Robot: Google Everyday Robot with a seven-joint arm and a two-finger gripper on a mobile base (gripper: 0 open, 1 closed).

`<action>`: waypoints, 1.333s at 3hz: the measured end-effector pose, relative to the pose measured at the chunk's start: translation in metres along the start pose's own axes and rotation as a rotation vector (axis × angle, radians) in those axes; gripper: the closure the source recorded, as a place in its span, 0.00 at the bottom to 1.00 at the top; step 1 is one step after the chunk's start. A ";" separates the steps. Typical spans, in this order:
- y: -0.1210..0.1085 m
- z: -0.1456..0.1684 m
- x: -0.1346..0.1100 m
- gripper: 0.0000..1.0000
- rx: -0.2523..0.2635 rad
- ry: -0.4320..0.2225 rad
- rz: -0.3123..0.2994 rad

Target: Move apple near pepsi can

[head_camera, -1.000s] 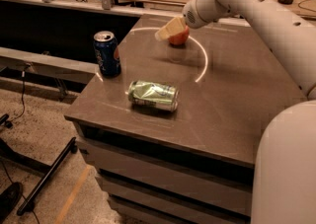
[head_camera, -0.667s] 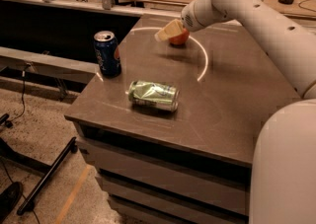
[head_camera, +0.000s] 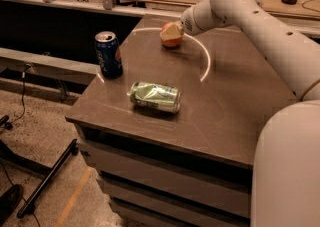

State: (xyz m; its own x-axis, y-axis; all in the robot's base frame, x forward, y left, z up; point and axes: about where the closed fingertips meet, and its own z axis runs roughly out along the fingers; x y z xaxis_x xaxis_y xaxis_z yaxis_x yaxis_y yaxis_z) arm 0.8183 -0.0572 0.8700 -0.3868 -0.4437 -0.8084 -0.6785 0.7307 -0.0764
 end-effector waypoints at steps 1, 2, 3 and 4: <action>0.002 0.005 0.003 0.83 -0.009 0.000 0.005; 0.004 -0.005 -0.002 1.00 -0.034 -0.031 0.004; 0.015 -0.030 -0.014 1.00 -0.076 -0.087 -0.015; 0.059 -0.056 -0.024 1.00 -0.173 -0.109 -0.081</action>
Offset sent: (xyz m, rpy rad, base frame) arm -0.0138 -0.0081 0.0283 0.0874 -0.0354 0.0597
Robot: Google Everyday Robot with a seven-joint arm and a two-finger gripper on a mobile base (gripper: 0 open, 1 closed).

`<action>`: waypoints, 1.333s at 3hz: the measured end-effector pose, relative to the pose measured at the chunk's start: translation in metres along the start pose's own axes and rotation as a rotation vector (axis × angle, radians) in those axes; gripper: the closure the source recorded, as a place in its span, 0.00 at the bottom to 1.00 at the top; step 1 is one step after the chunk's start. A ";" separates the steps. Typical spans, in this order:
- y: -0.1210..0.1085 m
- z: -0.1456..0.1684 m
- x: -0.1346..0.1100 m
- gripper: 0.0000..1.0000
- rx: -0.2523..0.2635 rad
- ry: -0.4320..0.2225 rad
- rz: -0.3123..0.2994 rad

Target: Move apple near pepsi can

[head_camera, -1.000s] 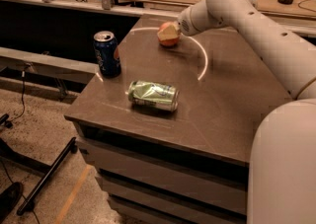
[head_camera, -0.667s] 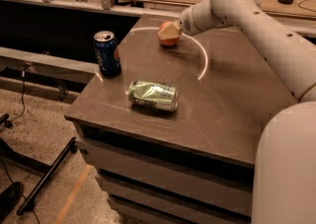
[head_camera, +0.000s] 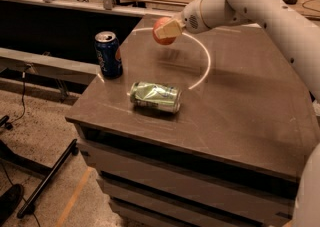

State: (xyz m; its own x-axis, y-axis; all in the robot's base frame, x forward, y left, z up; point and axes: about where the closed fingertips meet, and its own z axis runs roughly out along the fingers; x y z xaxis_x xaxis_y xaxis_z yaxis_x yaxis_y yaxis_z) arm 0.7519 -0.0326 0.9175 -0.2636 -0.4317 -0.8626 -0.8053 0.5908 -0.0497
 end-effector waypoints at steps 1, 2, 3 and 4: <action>0.034 -0.001 0.003 1.00 -0.075 0.018 -0.025; 0.064 0.005 0.013 1.00 -0.147 0.031 -0.036; 0.086 0.011 0.022 1.00 -0.220 0.019 -0.034; 0.115 0.018 0.020 0.83 -0.293 0.010 -0.070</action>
Offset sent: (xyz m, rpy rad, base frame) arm -0.0832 0.0526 -0.0314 -0.0021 0.0958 0.2254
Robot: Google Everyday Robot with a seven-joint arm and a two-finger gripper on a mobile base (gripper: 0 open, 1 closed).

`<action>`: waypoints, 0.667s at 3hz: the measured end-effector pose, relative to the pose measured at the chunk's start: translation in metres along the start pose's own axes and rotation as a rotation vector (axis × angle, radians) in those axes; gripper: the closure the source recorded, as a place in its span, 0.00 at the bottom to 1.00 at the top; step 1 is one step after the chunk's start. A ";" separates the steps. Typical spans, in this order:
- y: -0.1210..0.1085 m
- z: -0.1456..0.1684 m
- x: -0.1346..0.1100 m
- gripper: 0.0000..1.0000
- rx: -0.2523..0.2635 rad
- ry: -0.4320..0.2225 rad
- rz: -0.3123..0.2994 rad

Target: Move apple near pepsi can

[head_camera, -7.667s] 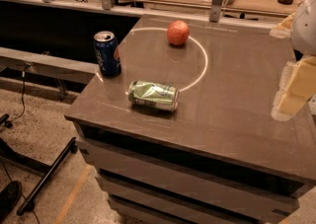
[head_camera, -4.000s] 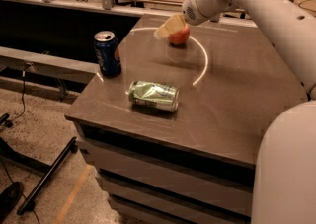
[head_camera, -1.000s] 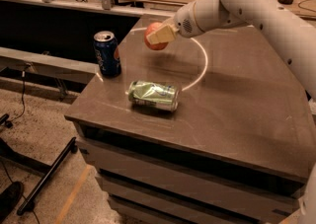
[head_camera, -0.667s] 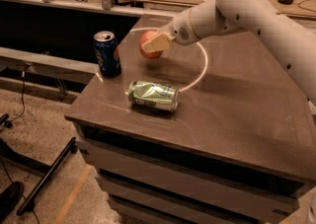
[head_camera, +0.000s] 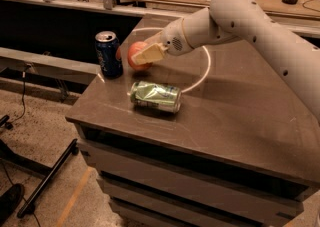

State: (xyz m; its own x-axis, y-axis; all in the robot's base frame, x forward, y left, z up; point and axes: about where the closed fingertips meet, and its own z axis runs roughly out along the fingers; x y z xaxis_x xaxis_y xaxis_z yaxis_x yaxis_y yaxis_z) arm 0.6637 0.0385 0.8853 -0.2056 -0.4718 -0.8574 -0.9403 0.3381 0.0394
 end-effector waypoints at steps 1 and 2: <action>0.016 0.010 -0.002 0.60 -0.035 0.007 -0.039; 0.019 0.013 -0.002 0.30 -0.043 0.009 -0.044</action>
Offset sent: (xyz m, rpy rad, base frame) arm -0.0119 0.0142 -0.0024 -0.0106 -0.0132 0.0502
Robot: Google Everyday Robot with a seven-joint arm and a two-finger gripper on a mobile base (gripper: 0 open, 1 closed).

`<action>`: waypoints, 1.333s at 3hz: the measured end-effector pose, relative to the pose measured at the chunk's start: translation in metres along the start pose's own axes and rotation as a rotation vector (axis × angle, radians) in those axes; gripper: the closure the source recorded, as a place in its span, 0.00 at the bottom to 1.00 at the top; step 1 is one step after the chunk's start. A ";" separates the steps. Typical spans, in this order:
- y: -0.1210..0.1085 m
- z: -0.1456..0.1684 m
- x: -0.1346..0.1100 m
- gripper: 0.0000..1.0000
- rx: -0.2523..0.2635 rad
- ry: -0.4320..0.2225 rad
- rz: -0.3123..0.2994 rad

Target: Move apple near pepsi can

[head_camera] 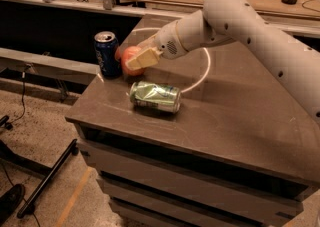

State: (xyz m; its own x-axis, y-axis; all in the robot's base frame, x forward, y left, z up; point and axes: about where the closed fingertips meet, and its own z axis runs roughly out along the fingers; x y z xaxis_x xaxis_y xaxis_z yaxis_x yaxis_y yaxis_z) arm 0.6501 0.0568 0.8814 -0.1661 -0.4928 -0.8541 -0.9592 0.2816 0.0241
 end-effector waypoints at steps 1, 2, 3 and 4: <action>0.001 0.002 0.000 0.05 -0.004 0.001 -0.001; 0.002 0.004 0.000 0.00 -0.008 0.001 -0.001; 0.002 0.004 0.000 0.00 -0.008 0.001 -0.001; -0.002 0.006 -0.004 0.00 0.003 -0.017 -0.012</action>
Offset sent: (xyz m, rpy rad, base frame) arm -0.0005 0.0019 -0.0009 -0.0001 0.0015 0.0035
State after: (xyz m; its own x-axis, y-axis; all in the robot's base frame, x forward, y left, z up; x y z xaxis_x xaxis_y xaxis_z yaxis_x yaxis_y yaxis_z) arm 0.6537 0.0636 0.8815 -0.1505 -0.4819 -0.8632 -0.9605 0.2781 0.0122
